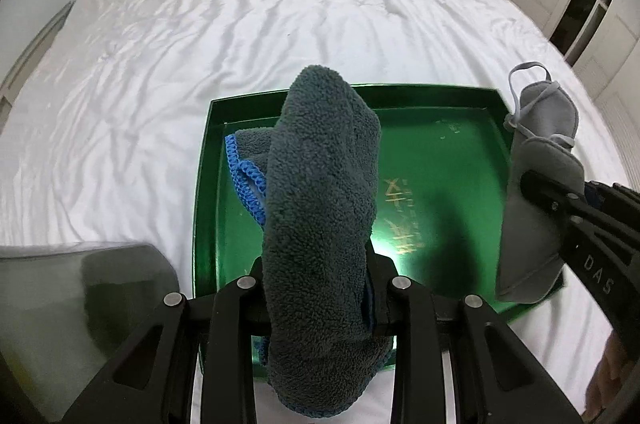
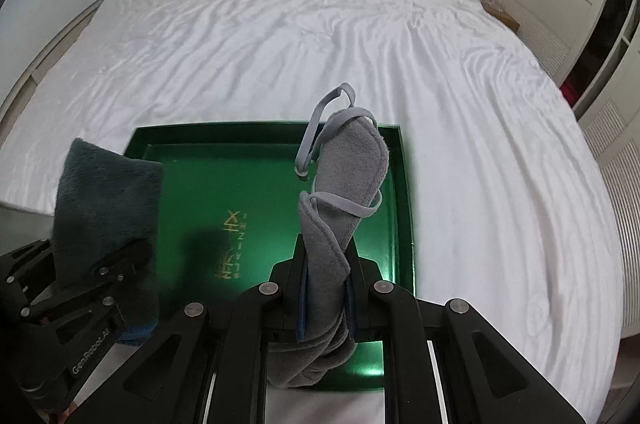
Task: Organize soft objects
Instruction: 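Lower the towel into the tray with the left tool while the right tool lowers the mask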
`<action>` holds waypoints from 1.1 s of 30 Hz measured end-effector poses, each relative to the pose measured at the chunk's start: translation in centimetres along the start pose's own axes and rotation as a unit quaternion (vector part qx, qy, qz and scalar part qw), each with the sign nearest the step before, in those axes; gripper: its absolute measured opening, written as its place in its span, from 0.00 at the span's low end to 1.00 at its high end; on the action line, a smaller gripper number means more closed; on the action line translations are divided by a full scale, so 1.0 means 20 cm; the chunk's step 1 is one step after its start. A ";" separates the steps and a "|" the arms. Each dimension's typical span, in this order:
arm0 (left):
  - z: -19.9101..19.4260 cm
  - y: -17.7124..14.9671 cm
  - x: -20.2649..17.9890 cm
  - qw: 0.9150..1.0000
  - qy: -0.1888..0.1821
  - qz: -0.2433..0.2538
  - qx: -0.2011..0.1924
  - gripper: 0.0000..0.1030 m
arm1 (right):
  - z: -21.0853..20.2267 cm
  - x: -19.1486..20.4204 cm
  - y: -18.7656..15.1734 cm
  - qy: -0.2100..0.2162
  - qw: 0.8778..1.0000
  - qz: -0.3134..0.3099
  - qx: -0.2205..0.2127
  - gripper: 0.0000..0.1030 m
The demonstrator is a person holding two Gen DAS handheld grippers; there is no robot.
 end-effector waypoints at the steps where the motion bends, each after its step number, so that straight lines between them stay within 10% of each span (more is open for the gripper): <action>1: 0.01 -0.01 0.00 1.000 0.004 0.002 -0.001 0.25 | 0.05 0.00 0.00 -0.001 1.000 0.002 0.007 0.13; 25: 0.11 -0.02 0.06 0.999 0.041 0.008 0.003 0.28 | 0.40 -0.01 0.12 -0.037 0.998 -0.026 0.048 0.17; 33: 0.10 0.00 0.09 0.999 0.044 -0.001 0.005 0.30 | 0.42 -0.05 0.15 -0.031 0.998 -0.018 0.047 0.36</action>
Point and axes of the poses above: each gripper's, at about its wrist camera, not at the fingertips, and z roughly the way its jaws point, x to its left, y to its top, the point moved 1 cm from there along z, roughly the way its jaws point, and after that the axes turned 12 degrees about -z, right-handed, at the moved point
